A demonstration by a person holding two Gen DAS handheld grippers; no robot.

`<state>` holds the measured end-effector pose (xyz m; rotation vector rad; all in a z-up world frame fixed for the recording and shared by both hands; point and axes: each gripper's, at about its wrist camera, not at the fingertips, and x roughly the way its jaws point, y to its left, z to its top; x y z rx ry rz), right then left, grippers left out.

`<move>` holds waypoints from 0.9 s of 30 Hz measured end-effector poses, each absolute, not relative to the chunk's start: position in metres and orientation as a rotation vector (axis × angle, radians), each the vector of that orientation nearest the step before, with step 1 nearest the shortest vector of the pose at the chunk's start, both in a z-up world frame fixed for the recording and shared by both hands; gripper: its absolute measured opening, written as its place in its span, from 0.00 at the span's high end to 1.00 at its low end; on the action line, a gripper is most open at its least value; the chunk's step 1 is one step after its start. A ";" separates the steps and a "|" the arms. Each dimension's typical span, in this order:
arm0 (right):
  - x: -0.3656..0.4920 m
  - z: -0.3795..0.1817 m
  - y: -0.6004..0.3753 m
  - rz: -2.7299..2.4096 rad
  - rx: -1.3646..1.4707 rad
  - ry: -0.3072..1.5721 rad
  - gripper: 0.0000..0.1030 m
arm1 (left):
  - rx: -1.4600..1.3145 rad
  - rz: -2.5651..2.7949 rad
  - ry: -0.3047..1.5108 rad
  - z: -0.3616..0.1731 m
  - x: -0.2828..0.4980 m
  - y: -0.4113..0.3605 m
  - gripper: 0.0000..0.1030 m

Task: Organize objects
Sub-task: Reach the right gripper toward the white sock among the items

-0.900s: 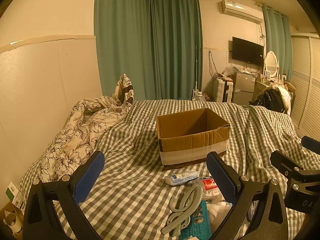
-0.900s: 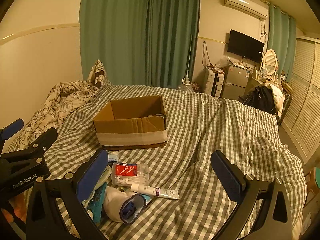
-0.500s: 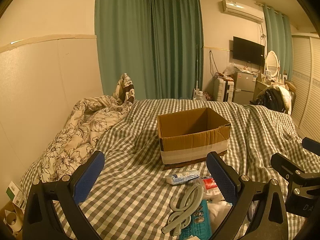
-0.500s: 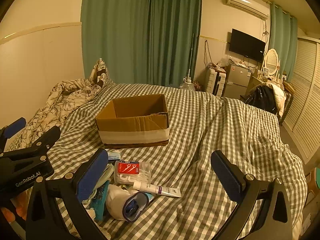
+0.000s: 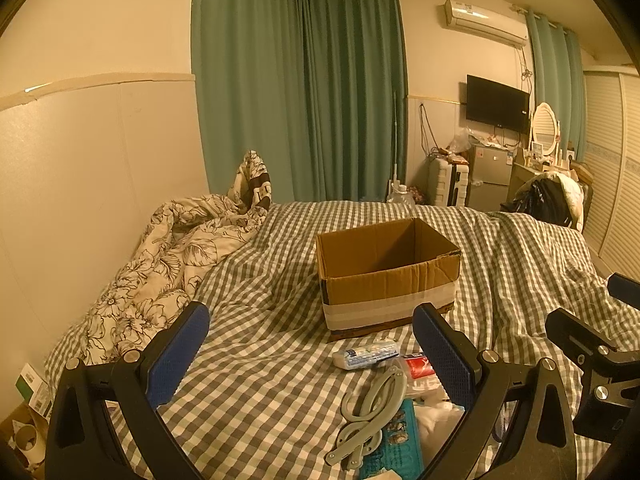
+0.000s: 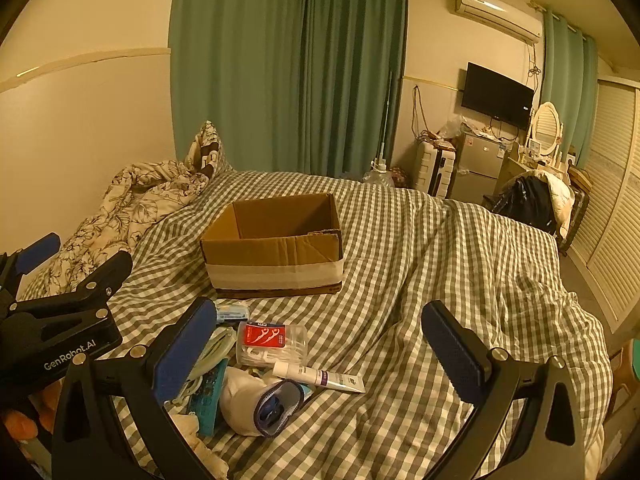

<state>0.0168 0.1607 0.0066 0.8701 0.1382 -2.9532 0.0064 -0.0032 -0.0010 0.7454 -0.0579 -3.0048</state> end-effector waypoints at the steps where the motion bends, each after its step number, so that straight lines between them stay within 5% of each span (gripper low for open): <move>1: 0.016 0.006 0.160 -2.951 0.873 0.138 0.00 | 0.749 -3.005 -0.057 -0.001 0.007 -0.003 0.00; 16: -0.007 -0.053 0.159 -2.811 1.130 0.100 0.01 | 0.923 -2.950 -0.069 -0.036 -0.005 -0.011 0.00; 21: -0.024 -0.089 0.158 -2.733 1.271 0.083 0.10 | 1.031 -2.917 -0.081 -0.061 -0.013 -0.011 0.00; 27: -0.034 -0.114 0.157 -2.660 1.371 0.085 0.47 | 1.165 -2.894 -0.118 -0.094 -0.021 -0.004 0.00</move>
